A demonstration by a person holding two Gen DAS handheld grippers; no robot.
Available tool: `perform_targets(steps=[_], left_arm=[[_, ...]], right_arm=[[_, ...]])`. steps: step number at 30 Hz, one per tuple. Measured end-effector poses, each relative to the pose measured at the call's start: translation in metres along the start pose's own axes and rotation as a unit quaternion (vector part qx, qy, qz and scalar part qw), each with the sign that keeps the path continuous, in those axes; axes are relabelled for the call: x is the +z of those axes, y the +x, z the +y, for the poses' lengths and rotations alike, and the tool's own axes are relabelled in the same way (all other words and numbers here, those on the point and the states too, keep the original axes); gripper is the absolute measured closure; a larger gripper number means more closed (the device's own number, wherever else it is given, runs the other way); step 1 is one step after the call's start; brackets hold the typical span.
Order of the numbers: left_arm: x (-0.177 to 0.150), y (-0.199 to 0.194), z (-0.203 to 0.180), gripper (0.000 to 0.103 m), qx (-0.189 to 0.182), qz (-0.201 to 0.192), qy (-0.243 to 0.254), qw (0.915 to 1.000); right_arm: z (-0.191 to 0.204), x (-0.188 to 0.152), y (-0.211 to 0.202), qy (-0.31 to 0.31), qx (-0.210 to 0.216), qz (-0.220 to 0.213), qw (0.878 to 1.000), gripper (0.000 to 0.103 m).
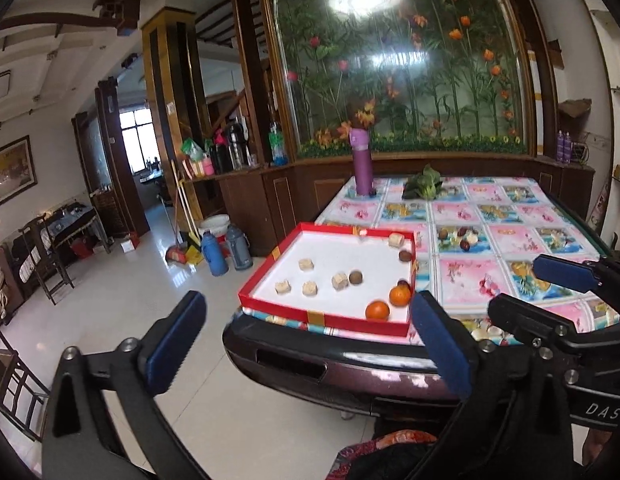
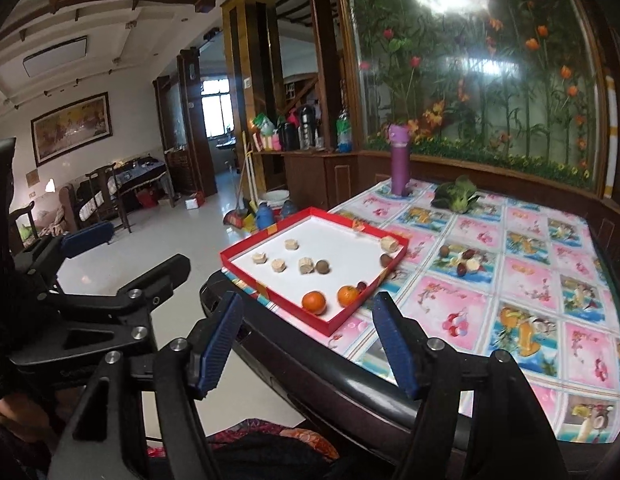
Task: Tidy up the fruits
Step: 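Move both tools back toward the remaining food pile, then grasp a tan cake with the right gripper while the left grasps a red date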
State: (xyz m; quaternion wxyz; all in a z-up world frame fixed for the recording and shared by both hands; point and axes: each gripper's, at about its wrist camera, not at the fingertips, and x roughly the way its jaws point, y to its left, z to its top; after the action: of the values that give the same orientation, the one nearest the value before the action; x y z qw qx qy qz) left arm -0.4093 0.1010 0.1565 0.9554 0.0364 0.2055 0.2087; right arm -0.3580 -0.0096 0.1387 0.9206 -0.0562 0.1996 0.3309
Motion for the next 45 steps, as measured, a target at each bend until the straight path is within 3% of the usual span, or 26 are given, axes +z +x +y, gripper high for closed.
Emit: perform_targets(steps=[3,7,13,17,24,28,32,40,43,45], left_arm=[[0.009,-0.002,-0.005,0.0,-0.023,-0.012,0.0,0.9997],[0.019,0.019,-0.024,0.0,-0.064,0.006,0.011,0.9979],[0.037,0.077,-0.067,0.0,-0.105,0.053,0.04,0.9923],[0.055,0.131,-0.096,0.0,-0.117,0.084,0.053,0.9881],[0.051,0.2,-0.133,0.0,-0.157,0.167,0.055,0.9719],[0.048,0.217,-0.146,0.0,-0.155,0.181,0.072,0.9685],[0.054,0.232,-0.153,0.0,-0.153,0.188,0.071,0.9677],[0.055,0.254,-0.175,0.0,-0.148,0.2,0.088,0.9646],[0.053,0.259,-0.181,0.0,-0.15,0.207,0.091,0.9625],[0.052,0.263,-0.185,0.0,-0.15,0.209,0.092,0.962]], right_arm=[[-0.009,0.001,-0.007,-0.008,-0.029,-0.012,0.999,0.031],[-0.038,0.002,-0.005,-0.018,-0.077,-0.013,0.997,0.031],[-0.148,0.013,0.013,0.111,-0.11,0.018,0.988,0.031],[-0.207,0.02,0.044,0.17,-0.108,0.054,0.978,0.031],[-0.28,0.024,0.155,0.241,-0.078,0.151,0.955,0.034],[-0.298,0.021,0.209,0.279,-0.052,0.183,0.941,0.05],[-0.3,0.024,0.244,0.288,-0.052,0.203,0.934,0.055],[-0.304,0.015,0.272,0.298,-0.065,0.23,0.924,0.068],[-0.304,0.014,0.273,0.28,-0.075,0.231,0.929,0.077],[-0.306,0.014,0.271,0.277,-0.066,0.234,0.93,0.077]])
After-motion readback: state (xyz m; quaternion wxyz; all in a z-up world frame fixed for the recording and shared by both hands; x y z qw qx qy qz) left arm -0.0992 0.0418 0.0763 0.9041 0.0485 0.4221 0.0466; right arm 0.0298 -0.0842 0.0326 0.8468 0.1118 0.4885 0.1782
